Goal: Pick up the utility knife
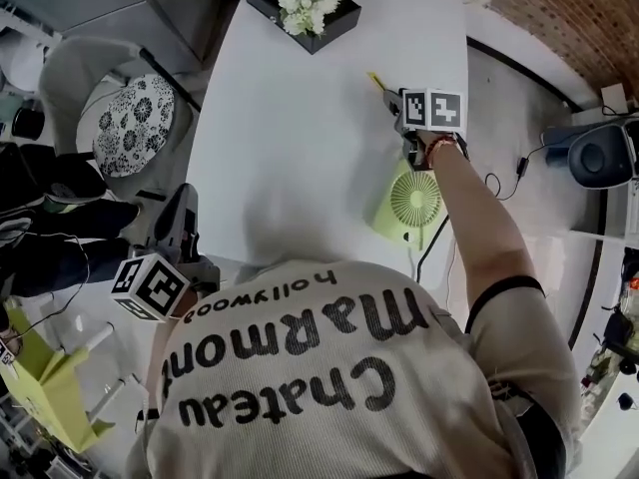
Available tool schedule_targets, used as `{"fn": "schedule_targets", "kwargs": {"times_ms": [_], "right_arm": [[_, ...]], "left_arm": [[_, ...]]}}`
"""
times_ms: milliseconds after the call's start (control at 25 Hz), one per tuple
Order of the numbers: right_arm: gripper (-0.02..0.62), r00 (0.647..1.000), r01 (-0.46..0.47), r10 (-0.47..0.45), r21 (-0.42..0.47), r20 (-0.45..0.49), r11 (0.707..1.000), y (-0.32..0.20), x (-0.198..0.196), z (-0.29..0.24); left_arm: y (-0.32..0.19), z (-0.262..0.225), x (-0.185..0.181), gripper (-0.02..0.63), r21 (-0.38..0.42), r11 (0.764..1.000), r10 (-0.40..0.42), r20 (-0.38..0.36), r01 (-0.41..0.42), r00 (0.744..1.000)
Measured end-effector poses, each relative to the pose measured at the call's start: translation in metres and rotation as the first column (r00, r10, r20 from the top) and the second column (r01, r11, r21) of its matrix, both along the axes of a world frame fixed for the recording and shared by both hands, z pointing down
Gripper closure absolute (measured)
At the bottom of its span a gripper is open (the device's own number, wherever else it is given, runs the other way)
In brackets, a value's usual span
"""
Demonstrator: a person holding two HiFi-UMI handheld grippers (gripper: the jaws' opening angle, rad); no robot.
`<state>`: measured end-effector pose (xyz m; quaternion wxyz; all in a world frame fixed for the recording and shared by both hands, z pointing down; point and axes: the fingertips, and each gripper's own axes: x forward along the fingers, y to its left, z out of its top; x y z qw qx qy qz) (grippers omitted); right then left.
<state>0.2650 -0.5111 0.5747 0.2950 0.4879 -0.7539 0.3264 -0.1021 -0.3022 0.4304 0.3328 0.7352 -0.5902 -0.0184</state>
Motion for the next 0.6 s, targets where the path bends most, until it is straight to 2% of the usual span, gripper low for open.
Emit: {"fn": "schedule_targets", "kwargs": {"times_ms": [200,440,600], "right_arm": [[0.448,0.999,0.015,-0.016,-0.008,-0.035,1.000,-0.002,-0.005,0.005],[0.449,0.977,0.100,-0.099,-0.002,-0.188,0.995,-0.001,-0.006,0.017],[0.486,0.977,0.112,-0.110,-0.002,-0.180,0.994,-0.001,-0.010,0.017]], "left_arm": [[-0.011,0.006,0.007,0.604,-0.006,1.000,0.020,-0.005,-0.020,1.000],[-0.022,0.008,0.017,0.604,-0.013,0.998,0.056,-0.001,-0.056,0.998],[-0.026,0.009,0.021,0.604,-0.016,0.998,0.065,0.003,-0.065,0.998]]}}
